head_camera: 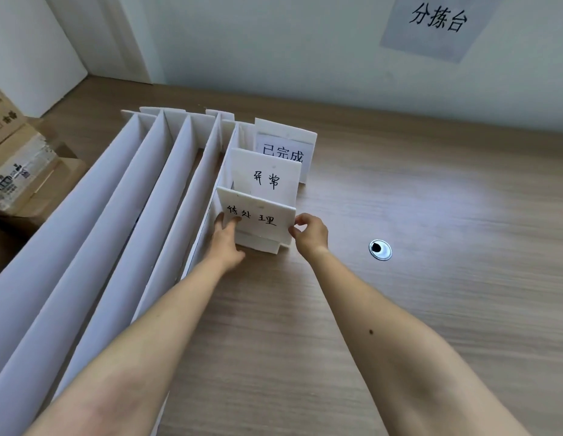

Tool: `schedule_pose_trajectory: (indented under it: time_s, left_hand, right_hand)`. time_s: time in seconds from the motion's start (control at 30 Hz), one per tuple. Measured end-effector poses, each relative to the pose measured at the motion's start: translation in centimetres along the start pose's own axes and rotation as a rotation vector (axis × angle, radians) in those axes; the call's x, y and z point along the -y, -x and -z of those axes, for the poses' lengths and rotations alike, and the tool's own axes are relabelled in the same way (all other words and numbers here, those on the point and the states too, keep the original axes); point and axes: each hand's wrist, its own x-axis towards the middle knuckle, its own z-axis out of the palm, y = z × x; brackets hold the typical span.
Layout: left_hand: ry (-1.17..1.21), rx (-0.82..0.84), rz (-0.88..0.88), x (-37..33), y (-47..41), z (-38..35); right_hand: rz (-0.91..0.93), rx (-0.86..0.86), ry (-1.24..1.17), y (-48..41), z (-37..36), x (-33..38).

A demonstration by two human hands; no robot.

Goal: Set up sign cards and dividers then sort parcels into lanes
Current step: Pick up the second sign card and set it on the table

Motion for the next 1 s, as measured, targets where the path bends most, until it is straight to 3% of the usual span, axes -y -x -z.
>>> schedule_pose_trajectory:
  time_s: [0.33, 0.6, 1.0]
  left_hand:
    - [0.101, 0.040, -0.055, -2.2, 3.2, 3.2]
    - [0.642, 0.178, -0.082, -6.0, 6.7, 5.4]
    - [0.689, 0.300, -0.188, -16.0, 14.0, -0.1]
  right_hand:
    - [0.042, -0.088, -0.081, 2.8, 5.3, 2.3]
    - [0.006, -0.137, -0.258, 6.8, 11.1, 3.2]
    - [-0.006, -0.373, -0.447, 16.4, 22.9, -2.1]
